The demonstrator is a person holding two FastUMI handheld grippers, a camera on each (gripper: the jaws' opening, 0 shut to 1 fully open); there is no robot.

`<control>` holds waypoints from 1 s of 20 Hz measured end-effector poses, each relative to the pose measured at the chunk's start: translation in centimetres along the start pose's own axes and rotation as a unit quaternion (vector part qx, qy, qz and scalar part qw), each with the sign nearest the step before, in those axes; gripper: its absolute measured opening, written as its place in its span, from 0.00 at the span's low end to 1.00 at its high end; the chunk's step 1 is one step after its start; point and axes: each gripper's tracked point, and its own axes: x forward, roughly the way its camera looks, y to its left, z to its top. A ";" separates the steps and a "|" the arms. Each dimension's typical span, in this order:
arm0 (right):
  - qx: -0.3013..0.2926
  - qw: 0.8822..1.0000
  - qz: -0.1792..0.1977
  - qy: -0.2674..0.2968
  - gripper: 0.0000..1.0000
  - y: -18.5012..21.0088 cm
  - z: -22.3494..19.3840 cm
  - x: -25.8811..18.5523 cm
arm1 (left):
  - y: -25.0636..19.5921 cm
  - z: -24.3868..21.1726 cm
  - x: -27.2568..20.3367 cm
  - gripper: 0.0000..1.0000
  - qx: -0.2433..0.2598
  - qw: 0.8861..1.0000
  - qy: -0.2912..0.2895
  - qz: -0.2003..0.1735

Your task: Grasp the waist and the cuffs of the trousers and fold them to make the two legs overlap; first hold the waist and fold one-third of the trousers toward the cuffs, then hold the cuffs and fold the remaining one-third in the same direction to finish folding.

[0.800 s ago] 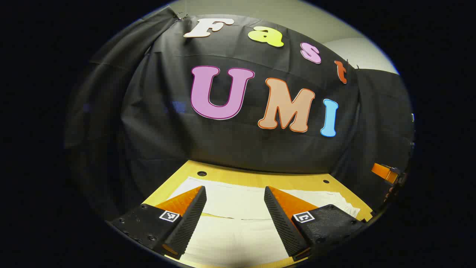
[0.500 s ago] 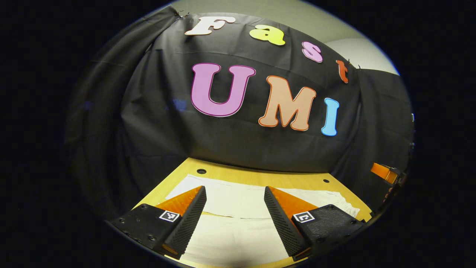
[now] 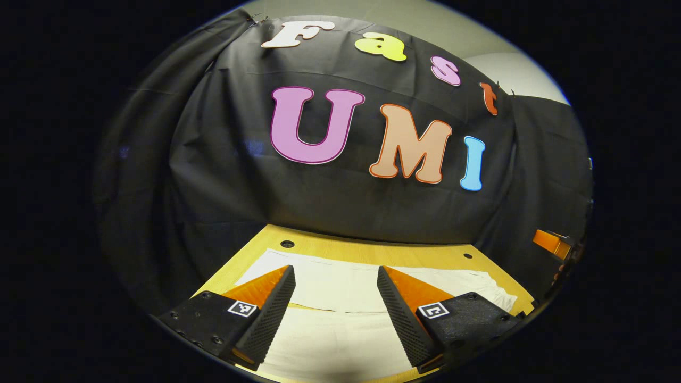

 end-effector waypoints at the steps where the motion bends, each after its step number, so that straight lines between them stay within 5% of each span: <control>1: -0.003 1.000 0.000 0.000 0.95 -0.1 0.0 0.0 | 0.1 0.0 0.0 0.94 -0.001 1.000 0.001 0.000; 11: -0.013 1.000 0.007 0.005 0.96 0.4 -0.1 0.6 | 1.3 -1.5 -0.2 0.94 0.004 1.000 0.022 -0.006; 20: -0.031 0.999 0.028 0.032 0.96 1.6 -2.1 0.2 | 3.2 -9.1 -1.8 0.93 0.058 0.986 0.137 -0.081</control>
